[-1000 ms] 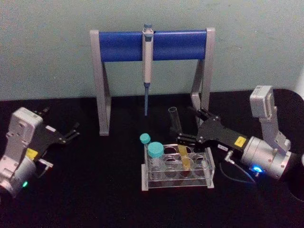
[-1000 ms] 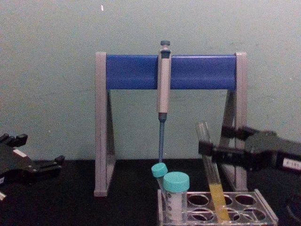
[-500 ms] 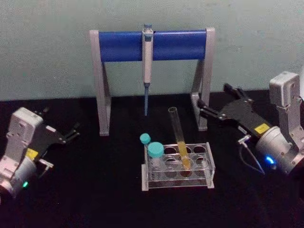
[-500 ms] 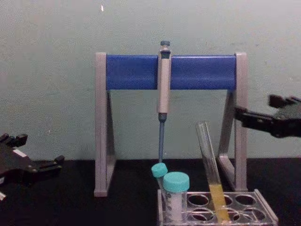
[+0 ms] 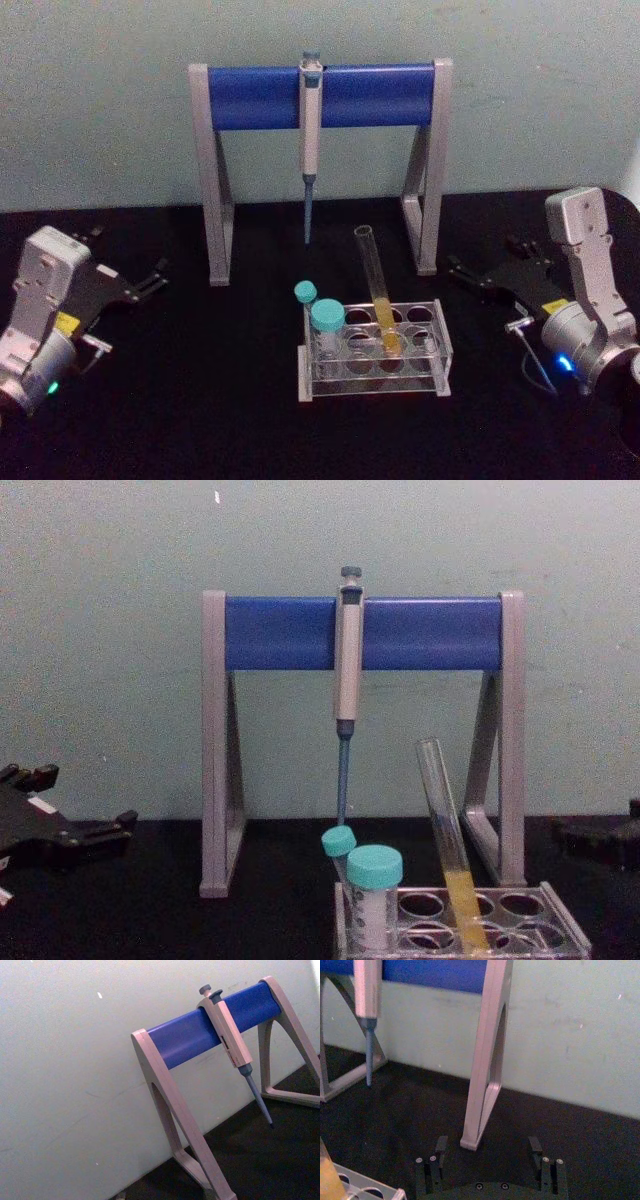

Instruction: Pick up the test tube from the test tube rack, shake it, then place it back into the test tube rack.

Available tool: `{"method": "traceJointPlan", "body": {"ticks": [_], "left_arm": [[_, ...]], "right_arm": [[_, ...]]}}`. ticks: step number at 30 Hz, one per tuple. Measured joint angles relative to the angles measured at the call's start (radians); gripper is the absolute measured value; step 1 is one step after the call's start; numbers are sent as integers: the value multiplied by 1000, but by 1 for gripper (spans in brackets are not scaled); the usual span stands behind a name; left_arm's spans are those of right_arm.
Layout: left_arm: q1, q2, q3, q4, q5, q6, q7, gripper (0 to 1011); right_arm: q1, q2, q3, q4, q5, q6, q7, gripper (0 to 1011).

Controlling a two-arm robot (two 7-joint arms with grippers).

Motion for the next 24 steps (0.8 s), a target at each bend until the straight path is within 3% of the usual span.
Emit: {"method": "traceJointPlan", "body": {"ticks": [7,24], "left_arm": [[0,0,0,0,0,0,0,1001],[0,0,0,0,0,0,0,1001]], "right_arm": [[8,-14,6,28,0,14,22,1000],[6,-12,5,24,-1,15,15,1000]]}}
